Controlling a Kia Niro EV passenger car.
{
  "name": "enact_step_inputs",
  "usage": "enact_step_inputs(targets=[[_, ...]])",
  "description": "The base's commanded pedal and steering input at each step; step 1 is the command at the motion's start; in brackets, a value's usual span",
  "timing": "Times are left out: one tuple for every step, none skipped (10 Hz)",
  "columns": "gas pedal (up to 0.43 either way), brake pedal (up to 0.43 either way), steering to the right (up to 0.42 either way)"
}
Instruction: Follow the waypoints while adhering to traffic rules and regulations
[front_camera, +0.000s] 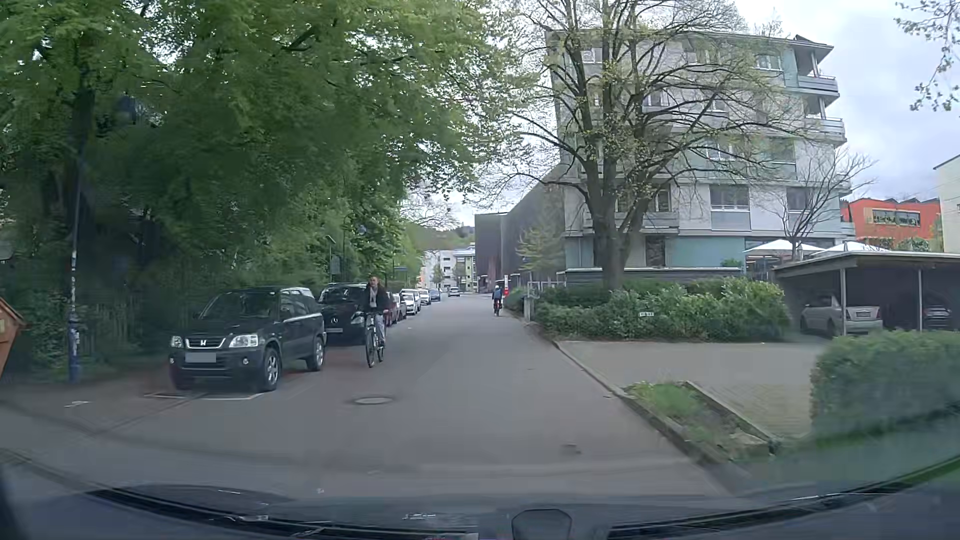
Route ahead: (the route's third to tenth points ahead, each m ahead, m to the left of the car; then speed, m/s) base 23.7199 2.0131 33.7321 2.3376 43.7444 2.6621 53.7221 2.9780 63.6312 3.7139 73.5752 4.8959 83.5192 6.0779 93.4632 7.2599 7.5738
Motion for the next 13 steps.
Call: enact_step_inputs(targets=[[0.0,0.0,-0.005],[0.0,0.0,-0.004],[0.0,0.0,-0.003],[0.0,0.0,-0.004],[0.0,0.0,-0.005],[0.0,0.0,-0.007],[0.0,0.0,-0.008],[0.0,0.0,-0.008],[0.02,0.0,-0.007],[0.028,0.0,-0.008],[0.028,0.0,-0.008],[0.028,0.0,-0.008],[0.028,0.0,-0.007]])
